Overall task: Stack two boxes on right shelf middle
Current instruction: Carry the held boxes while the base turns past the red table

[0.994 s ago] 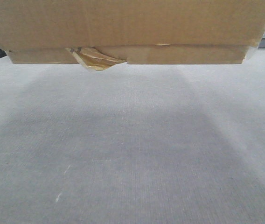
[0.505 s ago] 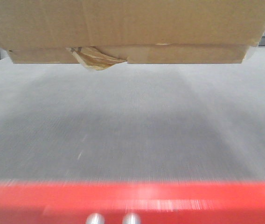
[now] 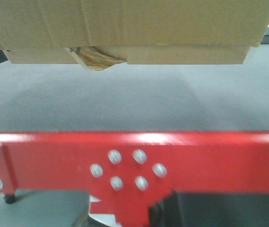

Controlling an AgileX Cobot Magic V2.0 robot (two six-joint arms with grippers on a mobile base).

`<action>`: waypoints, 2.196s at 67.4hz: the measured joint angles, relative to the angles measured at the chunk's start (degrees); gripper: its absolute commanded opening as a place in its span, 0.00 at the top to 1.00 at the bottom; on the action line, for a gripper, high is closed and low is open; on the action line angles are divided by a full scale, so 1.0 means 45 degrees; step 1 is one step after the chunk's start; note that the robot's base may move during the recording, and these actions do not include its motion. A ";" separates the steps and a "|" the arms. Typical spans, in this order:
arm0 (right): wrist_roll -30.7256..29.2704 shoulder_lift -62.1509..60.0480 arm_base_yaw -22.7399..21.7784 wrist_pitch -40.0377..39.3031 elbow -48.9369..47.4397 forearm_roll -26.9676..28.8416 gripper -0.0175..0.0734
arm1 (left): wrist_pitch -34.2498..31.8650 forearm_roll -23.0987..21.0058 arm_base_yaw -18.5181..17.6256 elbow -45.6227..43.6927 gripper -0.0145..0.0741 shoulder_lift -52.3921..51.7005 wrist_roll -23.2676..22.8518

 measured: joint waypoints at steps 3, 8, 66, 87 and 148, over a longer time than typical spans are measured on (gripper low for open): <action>0.0000 0.0000 0.0000 0.0000 0.0000 0.0000 0.99 | 0.0000 0.0000 0.0000 0.0000 0.96 0.0000 0.0000; 0.0000 -0.0008 0.0000 0.0000 0.0000 0.0000 0.99 | 0.0000 0.0000 0.0000 0.0000 0.96 0.0000 0.0000; 0.0000 -0.0008 0.0000 0.0000 0.0000 0.0002 0.99 | 0.0000 0.0000 0.0000 0.0000 0.96 0.0000 0.0000; 0.0000 -0.0029 0.0000 0.0000 0.0000 -0.0022 0.99 | 0.0000 0.0000 0.0000 0.0000 0.96 0.0000 0.0000; 0.0000 -0.0034 0.0000 0.0000 0.0000 -0.0022 0.99 | -0.0024 0.0000 0.0000 0.0000 0.96 0.0000 0.0000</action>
